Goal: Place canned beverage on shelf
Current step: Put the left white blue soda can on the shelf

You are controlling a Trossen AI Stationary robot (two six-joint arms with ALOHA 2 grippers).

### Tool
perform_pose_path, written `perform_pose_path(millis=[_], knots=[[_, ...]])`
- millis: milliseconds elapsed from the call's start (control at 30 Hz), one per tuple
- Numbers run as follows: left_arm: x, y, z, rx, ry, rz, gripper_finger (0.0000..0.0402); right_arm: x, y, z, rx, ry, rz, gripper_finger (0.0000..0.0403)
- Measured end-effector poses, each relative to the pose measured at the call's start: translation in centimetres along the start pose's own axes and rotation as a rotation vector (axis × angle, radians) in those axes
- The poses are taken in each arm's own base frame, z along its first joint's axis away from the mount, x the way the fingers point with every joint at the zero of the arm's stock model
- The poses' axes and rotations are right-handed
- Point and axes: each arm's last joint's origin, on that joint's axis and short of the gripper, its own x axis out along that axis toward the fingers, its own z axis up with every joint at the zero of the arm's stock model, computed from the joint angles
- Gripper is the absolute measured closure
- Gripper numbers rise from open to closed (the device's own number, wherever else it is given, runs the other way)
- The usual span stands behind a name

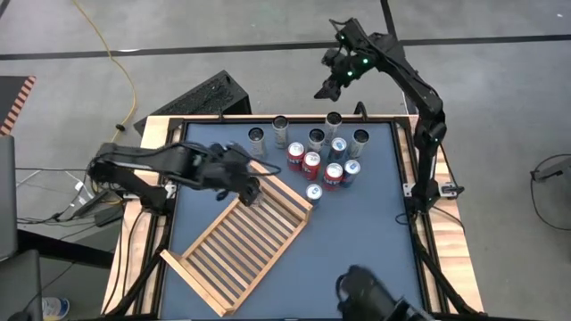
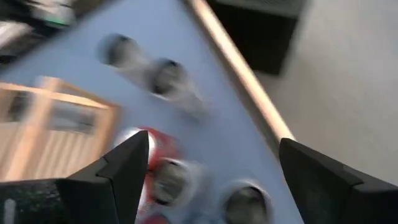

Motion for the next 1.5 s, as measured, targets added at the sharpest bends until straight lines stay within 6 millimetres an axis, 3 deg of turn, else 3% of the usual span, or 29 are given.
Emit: perform_pose_path(millis=[167, 500, 667, 800, 1067, 1300, 1500], knots=[[-3.3, 1.1, 0.0, -0.019, -0.113, -0.008, 0.0099, 1.1, 6.2, 0.9, -0.283, -0.026, 0.085, 0.0076], [-5.3, 2.0, -0.3, -0.033, -0.136, -0.063, 0.0099, 4.3, 19.7, -0.1, -0.799, -0.037, 0.195, 0.0076], [-6.5, 2.5, -0.4, -0.032, -0.139, -0.110, 0.0099, 5.1, 24.2, -0.4, -0.912, -0.152, 0.209, 0.0076], [-7.9, 3.4, -0.7, -0.006, -0.132, -0.185, 0.0099, 6.5, 26.3, -1.0, -0.918, -0.201, 0.241, 0.0076], [-11.6, 6.6, -1.1, 0.023, -0.187, -0.300, 0.0099, 10.8, 28.3, -1.9, -0.872, -0.337, 0.214, 0.0076], [-13.4, 8.6, -1.4, -0.004, -0.219, -0.352, 0.0099, 13.3, 28.1, -3.1, -0.781, -0.318, 0.210, 0.0083], [-13.3, 9.0, -1.8, 0.025, -0.187, -0.336, 0.0099, 14.4, 27.6, -4.0, -0.738, -0.267, 0.177, 0.0088]])
